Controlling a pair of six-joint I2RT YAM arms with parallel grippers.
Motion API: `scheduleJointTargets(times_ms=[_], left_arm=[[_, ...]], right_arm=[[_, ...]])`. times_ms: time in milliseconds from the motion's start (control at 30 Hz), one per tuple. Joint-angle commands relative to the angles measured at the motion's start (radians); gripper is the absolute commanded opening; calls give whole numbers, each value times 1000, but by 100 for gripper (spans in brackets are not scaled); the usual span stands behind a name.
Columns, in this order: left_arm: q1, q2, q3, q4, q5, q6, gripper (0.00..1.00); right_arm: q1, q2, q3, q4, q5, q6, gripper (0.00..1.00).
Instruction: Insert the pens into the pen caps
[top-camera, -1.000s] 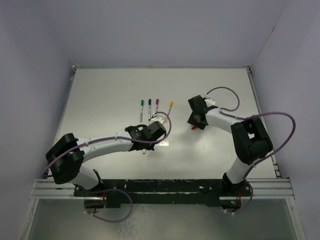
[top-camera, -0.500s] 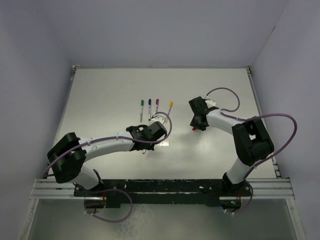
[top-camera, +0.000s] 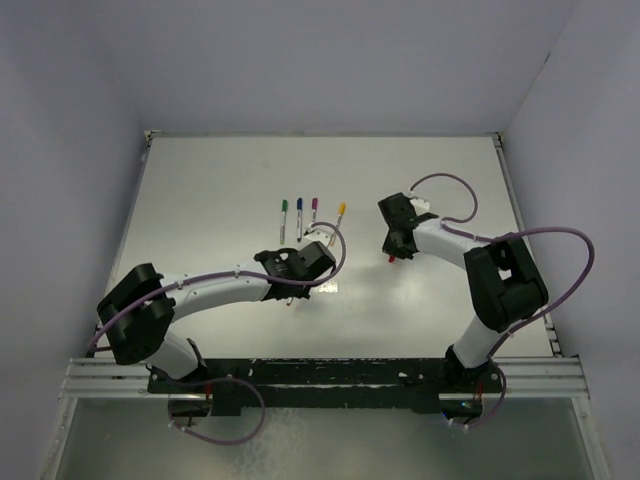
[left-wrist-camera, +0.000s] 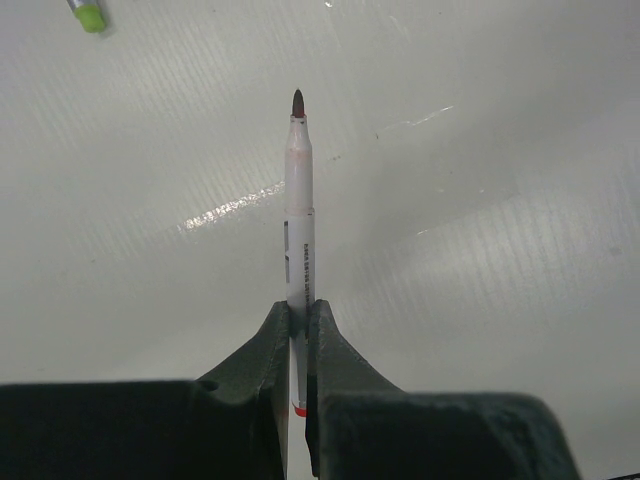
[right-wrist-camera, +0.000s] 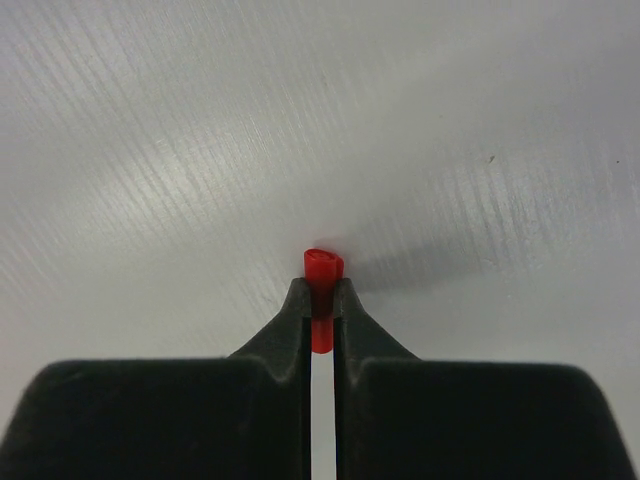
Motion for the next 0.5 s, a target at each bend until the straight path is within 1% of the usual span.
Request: scheduleJointTargets(times_ms=[0,133,333,467], left_arm=[[3,7,56,38,-23,22,0],[4,-7,71,80,-3,50,0],[7,-40,81,174,38,86,0],[19,-76,69,266,84,109,0]], right_arm=[[-2,41,-38,-40,-88,-41,0],[-3,-49,-26,16,-99,-96,0],[-4,-230,-7,200,-140,-194,0],[-4,-339,-3,301,-173,-244,0]])
